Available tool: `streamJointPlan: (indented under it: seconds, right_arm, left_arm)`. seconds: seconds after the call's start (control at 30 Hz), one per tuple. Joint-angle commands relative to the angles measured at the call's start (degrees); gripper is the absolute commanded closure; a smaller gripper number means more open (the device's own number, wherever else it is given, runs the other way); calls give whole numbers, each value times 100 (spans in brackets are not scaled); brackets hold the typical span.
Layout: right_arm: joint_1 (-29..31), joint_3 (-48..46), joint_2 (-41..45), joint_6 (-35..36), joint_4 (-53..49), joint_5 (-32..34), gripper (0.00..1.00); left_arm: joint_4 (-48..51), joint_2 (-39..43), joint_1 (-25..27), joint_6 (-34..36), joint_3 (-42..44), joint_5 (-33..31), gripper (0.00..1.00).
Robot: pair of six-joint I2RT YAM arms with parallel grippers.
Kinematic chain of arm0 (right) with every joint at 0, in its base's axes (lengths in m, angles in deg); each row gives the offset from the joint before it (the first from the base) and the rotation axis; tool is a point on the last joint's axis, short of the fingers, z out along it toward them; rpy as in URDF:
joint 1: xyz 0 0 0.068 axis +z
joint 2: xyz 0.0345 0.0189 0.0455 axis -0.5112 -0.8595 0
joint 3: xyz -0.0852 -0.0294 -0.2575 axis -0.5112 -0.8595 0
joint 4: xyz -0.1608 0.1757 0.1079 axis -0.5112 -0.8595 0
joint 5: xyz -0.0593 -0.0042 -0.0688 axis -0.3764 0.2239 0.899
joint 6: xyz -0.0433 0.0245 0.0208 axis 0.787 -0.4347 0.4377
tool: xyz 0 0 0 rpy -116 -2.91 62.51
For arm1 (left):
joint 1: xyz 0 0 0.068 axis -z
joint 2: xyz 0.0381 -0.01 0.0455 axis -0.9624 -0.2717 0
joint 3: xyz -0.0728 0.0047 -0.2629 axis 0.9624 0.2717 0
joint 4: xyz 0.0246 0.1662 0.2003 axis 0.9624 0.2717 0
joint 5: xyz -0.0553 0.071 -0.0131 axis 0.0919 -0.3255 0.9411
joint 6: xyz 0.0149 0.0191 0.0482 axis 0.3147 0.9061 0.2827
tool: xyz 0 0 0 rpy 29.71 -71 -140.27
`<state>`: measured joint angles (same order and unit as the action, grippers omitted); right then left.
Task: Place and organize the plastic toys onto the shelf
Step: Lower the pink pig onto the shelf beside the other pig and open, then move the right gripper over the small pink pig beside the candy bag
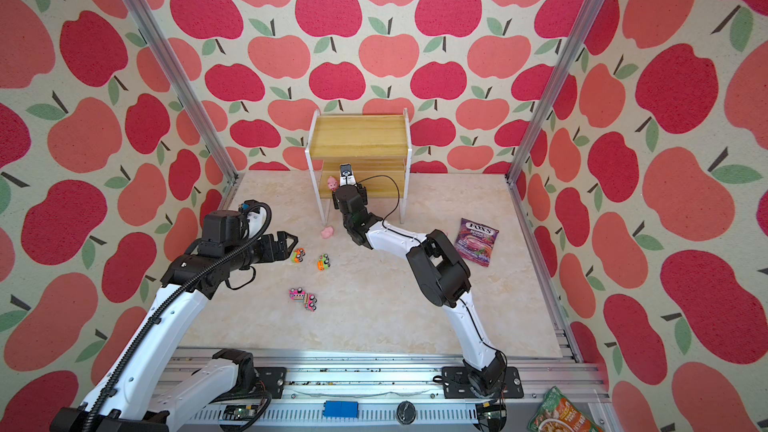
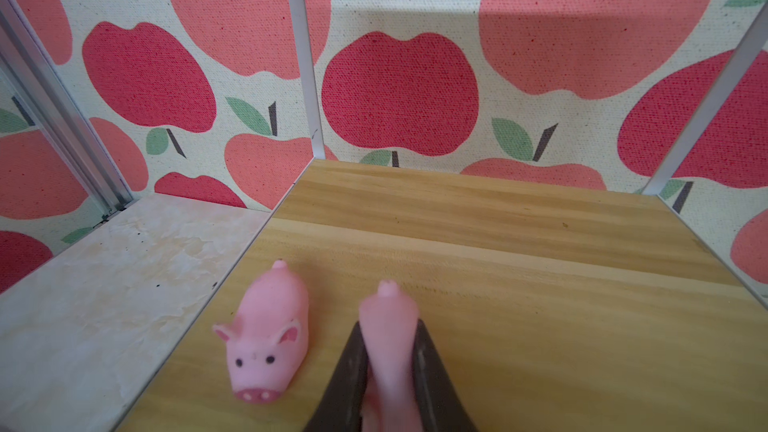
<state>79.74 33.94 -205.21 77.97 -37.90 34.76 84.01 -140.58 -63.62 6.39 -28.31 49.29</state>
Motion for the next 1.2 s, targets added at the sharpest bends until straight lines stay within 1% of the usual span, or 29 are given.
streamJointPlan:
  seconds: [0.0,0.37,0.57,0.8,1.03,1.17]
  right_arm:
    - [-43,295,-184,-127,-150,288,80]
    - [-92,652,-425,-295,-546,294,75]
    - [-108,649,-417,-423,-707,203,69]
    - [-101,358,-150,-465,-621,83,55]
    - [-31,-286,339,-388,-354,0,45]
    - [55,-828,683,-358,-146,-90,35]
  left_arm:
    - [-60,12,-30,-75,65,81,6]
    - [-60,19,-28,-75,71,72,6]
    - [-69,37,-33,-74,68,89,6]
    - [-69,28,-27,-75,72,89,6]
    - [-68,43,-45,-74,67,89,6]
    - [-78,48,-45,-79,74,97,6]
